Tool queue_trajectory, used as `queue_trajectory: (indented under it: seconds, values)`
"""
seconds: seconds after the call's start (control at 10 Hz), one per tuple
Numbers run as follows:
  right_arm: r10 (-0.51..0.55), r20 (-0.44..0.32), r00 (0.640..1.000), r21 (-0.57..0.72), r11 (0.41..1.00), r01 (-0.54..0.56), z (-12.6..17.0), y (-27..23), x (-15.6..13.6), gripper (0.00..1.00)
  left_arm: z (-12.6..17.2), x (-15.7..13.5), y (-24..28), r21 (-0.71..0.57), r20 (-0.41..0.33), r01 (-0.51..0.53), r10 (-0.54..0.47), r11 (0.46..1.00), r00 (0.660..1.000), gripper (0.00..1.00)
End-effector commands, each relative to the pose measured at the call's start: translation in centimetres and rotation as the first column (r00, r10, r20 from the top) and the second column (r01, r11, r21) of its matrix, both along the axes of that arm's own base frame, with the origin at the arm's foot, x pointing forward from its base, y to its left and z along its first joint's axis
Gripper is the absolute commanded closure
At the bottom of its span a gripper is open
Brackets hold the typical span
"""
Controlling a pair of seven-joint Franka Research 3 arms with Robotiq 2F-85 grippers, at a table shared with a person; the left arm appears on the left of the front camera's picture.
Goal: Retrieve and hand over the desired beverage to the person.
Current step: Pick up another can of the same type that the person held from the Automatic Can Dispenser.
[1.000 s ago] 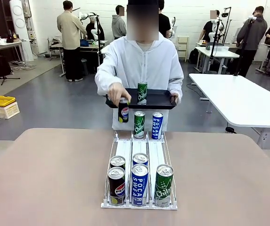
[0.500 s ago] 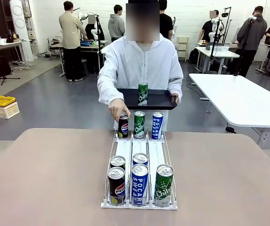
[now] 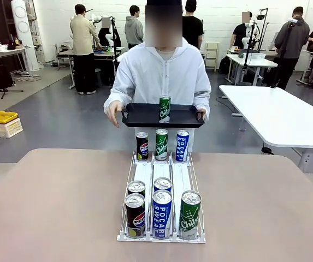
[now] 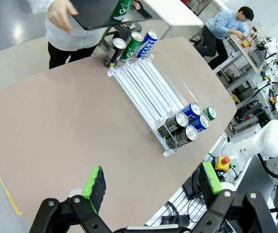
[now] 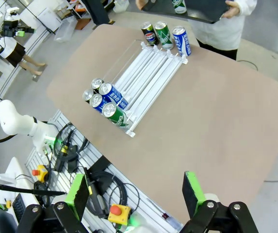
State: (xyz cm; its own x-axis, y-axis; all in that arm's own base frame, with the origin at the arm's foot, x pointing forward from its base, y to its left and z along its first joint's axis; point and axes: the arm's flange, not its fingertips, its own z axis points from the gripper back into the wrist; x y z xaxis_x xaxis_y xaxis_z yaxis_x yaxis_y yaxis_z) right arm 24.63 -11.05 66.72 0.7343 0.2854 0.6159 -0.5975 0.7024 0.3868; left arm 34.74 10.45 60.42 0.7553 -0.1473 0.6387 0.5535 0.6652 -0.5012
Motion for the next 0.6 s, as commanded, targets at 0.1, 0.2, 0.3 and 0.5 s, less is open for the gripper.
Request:
queue_trajectory:
  seconds: [0.1,0.2,0.3,0.5]
  values:
    - [0.019,0.009,1.0,0.014,1.0,-0.019,0.1,0.0,0.1,0.0,-0.1,0.0,0.1,-0.012,0.018,0.014,-0.013,1.0,1.0,0.0]
    - [0.019,0.009,1.0,0.014,1.0,-0.019,0.1,0.0,0.1,0.0,0.0,0.0,0.0,0.0,0.0,0.0,0.0,1.0,1.0,0.0]
    - [0.019,0.009,1.0,0.014,1.0,-0.019,0.1,0.0,0.1,0.0,0.9,-0.2,-2.9,0.083,0.0,0.05,-0.05,0.995,0.999,0.0]
    - [0.019,0.009,1.0,0.014,1.0,-0.019,0.1,0.0,0.1,0.0,2.1,-1.0,-9.4,0.243,-0.04,0.177,-0.172,0.954,0.984,0.0]
